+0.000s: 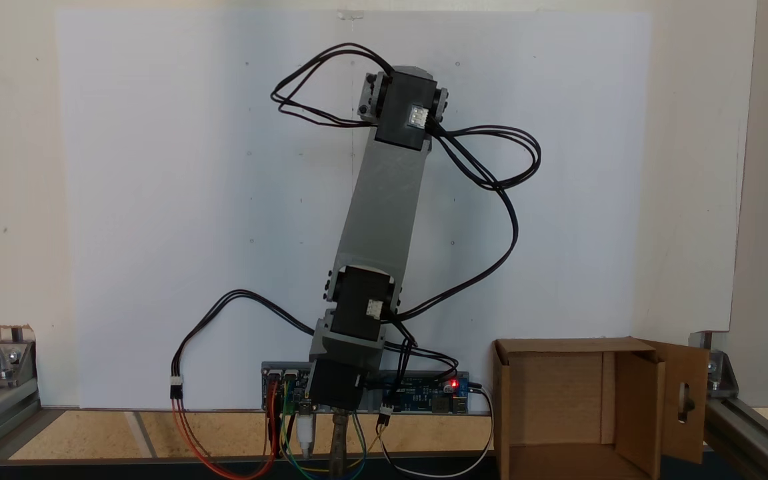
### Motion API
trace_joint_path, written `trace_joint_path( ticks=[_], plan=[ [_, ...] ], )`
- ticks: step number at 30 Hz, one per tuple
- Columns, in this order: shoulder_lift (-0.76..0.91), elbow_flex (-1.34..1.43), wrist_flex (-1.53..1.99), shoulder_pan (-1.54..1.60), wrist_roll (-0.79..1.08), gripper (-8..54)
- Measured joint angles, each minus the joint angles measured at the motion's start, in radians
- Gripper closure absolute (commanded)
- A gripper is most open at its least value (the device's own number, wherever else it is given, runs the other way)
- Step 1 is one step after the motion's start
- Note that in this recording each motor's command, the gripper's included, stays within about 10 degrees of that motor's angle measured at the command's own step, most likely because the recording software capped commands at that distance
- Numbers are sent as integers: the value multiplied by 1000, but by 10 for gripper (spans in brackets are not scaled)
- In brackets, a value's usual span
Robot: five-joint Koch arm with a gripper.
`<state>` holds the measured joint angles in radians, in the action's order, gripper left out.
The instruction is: Grasp a green dice and put it in the bin.
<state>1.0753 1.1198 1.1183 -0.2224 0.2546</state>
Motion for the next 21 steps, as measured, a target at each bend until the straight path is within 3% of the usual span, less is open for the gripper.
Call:
trace_joint_path(
  ticks=[8,21],
  plan=[
    [48,54,-40,0,-132,8],
    [60,101,-149,3,-144,10]
  ],
)
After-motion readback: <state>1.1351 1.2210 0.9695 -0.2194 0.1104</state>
